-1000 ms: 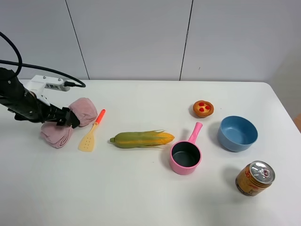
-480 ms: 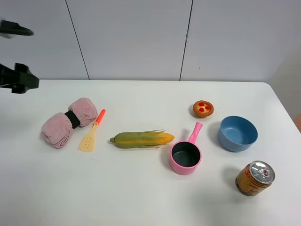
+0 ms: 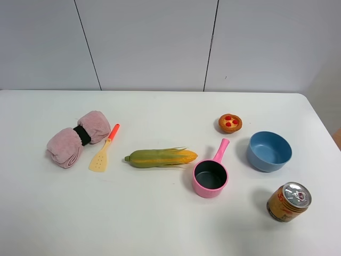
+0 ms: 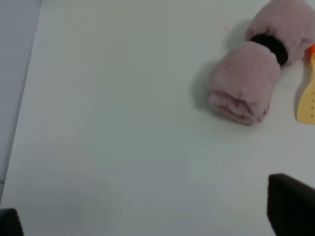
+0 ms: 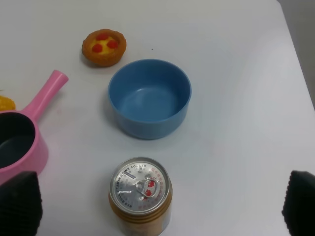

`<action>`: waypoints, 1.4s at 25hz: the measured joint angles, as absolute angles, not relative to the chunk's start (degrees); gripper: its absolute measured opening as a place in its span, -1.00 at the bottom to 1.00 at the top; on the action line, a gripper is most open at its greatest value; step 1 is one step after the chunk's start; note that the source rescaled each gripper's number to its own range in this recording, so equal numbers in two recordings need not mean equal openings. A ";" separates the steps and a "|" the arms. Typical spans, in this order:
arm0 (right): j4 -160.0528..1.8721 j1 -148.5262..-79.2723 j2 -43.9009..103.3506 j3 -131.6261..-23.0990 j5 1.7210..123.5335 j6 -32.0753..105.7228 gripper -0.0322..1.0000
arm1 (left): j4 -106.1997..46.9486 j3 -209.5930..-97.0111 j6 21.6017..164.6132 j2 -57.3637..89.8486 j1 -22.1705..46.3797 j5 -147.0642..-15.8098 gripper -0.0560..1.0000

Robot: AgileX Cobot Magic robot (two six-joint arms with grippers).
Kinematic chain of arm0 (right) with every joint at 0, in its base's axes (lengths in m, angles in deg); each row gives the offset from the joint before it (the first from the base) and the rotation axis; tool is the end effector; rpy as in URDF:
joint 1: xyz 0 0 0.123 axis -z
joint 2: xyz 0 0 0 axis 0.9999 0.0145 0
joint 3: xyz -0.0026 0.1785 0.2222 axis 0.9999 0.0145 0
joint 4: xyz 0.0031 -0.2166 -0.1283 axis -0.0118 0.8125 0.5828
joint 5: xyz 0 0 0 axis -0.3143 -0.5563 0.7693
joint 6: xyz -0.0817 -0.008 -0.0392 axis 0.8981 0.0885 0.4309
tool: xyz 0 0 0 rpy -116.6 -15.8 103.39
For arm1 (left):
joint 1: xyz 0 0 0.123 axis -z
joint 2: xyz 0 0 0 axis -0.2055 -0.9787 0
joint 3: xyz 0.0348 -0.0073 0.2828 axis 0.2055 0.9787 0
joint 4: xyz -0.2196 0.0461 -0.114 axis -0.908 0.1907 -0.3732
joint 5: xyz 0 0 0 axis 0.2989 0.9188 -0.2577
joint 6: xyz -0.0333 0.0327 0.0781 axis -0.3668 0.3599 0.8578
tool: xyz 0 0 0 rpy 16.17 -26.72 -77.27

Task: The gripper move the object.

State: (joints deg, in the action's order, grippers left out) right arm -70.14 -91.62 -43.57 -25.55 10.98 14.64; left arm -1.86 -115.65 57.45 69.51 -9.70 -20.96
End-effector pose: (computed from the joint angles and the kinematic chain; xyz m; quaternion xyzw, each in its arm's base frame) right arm -0.0046 -0.0017 0.2758 -0.0230 0.8539 -0.0012 0.5200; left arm 0.0327 0.0190 0.3361 0.0028 0.8891 0.1097 0.4443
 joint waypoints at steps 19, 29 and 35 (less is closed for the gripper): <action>-70.14 -91.62 -43.57 -25.55 10.98 14.64 1.00 | -15.56 -103.49 56.56 85.89 -9.70 -26.23 1.00; -70.14 -91.62 -43.57 -25.55 10.98 14.64 1.00 | -16.13 -102.83 57.20 89.73 -9.70 -25.03 1.00; -70.14 -91.62 -43.57 -25.55 10.98 14.64 1.00 | -16.13 -102.83 57.20 89.73 -9.70 -25.03 1.00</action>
